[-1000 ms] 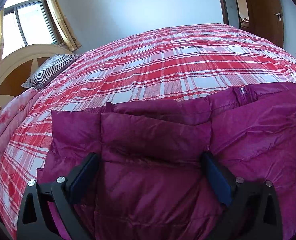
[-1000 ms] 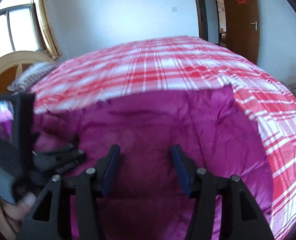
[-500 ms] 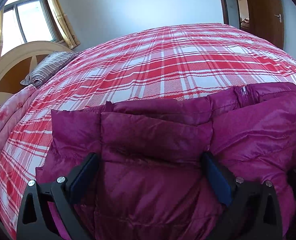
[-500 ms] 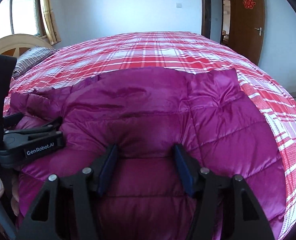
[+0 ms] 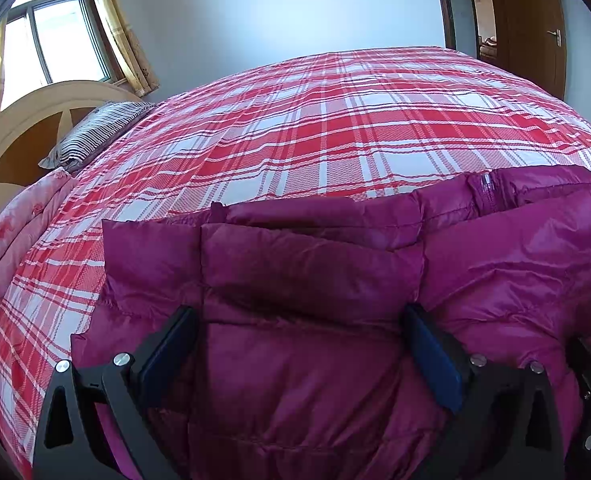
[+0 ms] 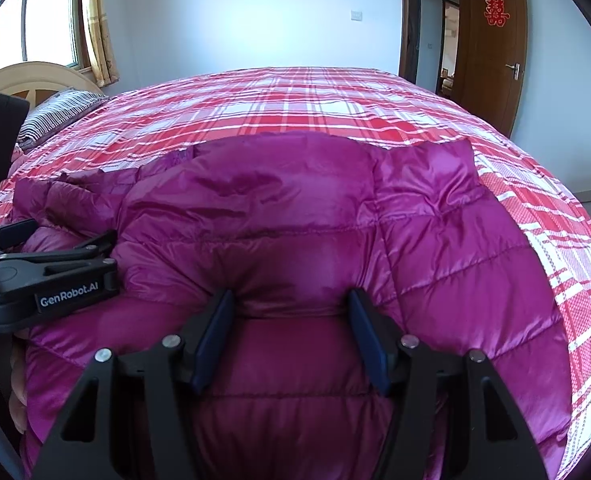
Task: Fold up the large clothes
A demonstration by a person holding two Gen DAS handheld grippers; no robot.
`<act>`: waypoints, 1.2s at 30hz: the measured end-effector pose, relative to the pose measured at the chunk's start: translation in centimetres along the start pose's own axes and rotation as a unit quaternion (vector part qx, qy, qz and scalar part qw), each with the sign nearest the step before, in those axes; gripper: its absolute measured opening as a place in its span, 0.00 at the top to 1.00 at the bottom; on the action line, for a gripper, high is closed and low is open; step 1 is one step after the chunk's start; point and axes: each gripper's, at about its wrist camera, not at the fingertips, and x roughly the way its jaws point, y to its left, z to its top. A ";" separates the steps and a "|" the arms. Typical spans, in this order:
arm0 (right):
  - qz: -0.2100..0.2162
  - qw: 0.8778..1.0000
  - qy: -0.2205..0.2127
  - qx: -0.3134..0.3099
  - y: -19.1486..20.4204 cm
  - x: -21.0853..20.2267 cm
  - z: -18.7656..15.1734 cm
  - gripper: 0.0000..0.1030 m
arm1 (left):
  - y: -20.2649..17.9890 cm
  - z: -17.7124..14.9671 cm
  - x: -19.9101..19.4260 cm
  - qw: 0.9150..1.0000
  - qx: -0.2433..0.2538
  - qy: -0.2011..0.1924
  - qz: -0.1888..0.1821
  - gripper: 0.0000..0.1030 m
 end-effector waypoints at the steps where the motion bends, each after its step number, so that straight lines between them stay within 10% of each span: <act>1: -0.001 1.000 0.000 0.000 0.1 0.0 0.0 0.39 | 0.0 0.0 0.0 1.000 0.000 0.001 0.000 0.01; 12: -0.002 1.000 -0.006 -0.001 0.2 0.1 -0.1 0.39 | 1.9 0.0 -2.2 0.999 0.010 0.010 -0.030 0.01; 21: 0.000 1.000 -0.007 0.000 0.1 0.0 -0.2 0.39 | 14.4 -6.6 -10.3 0.996 -0.047 -0.041 -0.056 0.01; 29: 0.006 1.000 -0.010 0.004 -0.2 -0.3 -0.1 0.38 | 17.3 -11.7 -7.4 0.966 -0.129 0.012 -0.224 0.05; 31: 0.008 1.000 -0.012 0.004 -0.2 -0.3 -0.2 0.38 | 16.6 -11.7 -6.3 0.959 -0.140 0.025 -0.244 0.22; 36: 0.006 1.000 -0.013 0.002 -0.2 -0.2 -0.2 0.38 | 16.3 -11.5 -5.9 0.958 -0.144 0.010 -0.247 0.22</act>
